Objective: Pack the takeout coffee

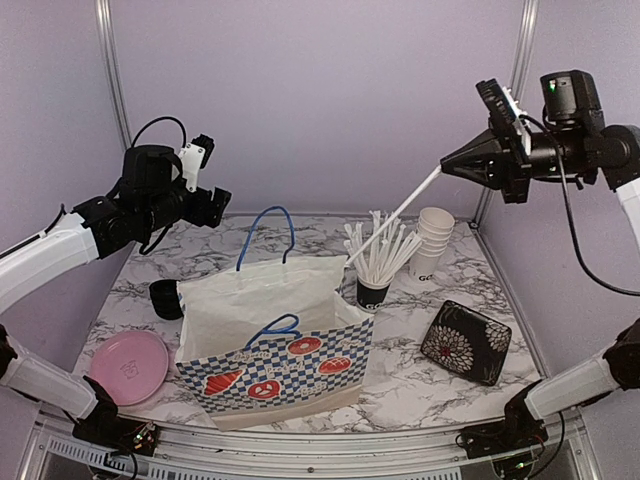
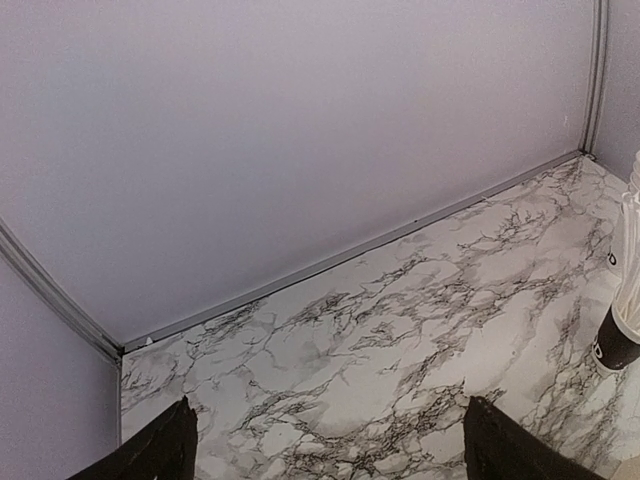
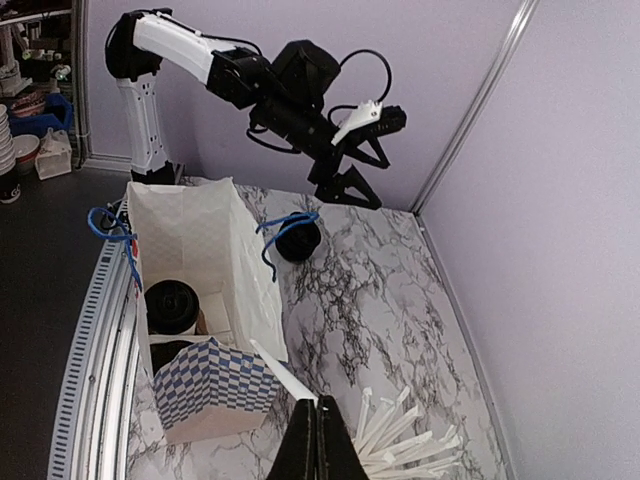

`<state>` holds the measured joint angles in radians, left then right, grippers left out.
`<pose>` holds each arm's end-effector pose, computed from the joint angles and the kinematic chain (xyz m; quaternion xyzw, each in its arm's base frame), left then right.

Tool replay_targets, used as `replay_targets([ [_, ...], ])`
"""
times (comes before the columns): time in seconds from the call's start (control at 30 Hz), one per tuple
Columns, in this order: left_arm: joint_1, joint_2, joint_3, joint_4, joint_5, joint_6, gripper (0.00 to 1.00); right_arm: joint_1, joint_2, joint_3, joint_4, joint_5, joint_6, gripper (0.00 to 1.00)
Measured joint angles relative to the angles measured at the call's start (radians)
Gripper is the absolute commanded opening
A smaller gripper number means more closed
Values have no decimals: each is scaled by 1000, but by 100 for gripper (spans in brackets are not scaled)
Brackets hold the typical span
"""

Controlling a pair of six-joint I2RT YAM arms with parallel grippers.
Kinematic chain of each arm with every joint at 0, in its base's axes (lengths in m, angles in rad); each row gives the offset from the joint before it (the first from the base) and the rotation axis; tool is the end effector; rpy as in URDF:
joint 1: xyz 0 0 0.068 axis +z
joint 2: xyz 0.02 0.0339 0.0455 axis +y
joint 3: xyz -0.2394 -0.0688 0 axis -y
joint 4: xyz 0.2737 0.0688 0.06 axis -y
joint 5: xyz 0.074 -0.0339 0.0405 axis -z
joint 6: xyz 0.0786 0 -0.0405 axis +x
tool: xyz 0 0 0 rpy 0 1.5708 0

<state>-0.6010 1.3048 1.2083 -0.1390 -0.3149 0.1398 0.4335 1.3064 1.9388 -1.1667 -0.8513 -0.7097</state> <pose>0.3271 -0.1947 0.3431 0.1902 0.7581 -0.0199 0.6234 0.2030 0.1591 0.4907 -0.6000 0.5548 0.2932 0.4962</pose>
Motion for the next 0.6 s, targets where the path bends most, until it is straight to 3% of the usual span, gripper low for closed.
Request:
replay_targets([
  [0.23,0,0,0,0,0,3,93,0,71,183,-38,-143,-26,0],
  [0.6,0,0,0,0,-1,8,93,27,178,151,-62,-231,-24,0],
])
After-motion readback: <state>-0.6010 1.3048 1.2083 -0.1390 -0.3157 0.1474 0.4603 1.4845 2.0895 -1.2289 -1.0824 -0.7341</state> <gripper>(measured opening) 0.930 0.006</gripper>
